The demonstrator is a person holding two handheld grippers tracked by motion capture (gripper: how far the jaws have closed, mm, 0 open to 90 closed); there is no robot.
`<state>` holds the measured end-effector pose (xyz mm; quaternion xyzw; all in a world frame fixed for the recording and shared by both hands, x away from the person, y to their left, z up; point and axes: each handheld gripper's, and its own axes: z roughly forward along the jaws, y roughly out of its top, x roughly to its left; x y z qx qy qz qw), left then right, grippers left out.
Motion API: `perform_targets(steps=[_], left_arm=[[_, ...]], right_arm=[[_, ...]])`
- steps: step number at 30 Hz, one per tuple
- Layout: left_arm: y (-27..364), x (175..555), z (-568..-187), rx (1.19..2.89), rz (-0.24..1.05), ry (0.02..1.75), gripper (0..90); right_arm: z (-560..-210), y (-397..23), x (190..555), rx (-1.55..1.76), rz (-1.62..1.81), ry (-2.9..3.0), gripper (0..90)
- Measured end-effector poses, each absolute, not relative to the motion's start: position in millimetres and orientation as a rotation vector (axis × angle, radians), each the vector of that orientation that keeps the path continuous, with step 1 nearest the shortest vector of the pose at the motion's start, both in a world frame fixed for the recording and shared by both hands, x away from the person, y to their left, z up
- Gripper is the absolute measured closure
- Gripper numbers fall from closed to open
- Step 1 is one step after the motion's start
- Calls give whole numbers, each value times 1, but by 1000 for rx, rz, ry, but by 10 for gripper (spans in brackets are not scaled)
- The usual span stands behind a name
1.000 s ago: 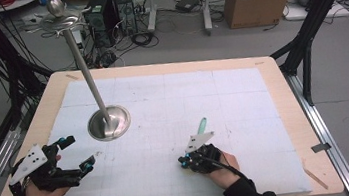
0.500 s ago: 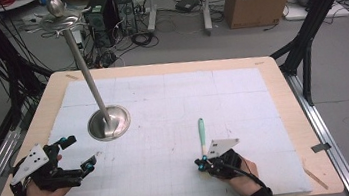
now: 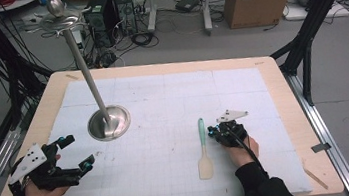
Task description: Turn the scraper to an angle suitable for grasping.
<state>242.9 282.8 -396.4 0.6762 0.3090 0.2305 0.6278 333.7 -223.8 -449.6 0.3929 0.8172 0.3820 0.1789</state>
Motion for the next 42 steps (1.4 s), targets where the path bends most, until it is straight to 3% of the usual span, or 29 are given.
perform_targets(steps=[42], left_arm=[[286,240,-395,1542,535,713,17]], right_arm=[[-444,-114,310,622,1172,2709,900]])
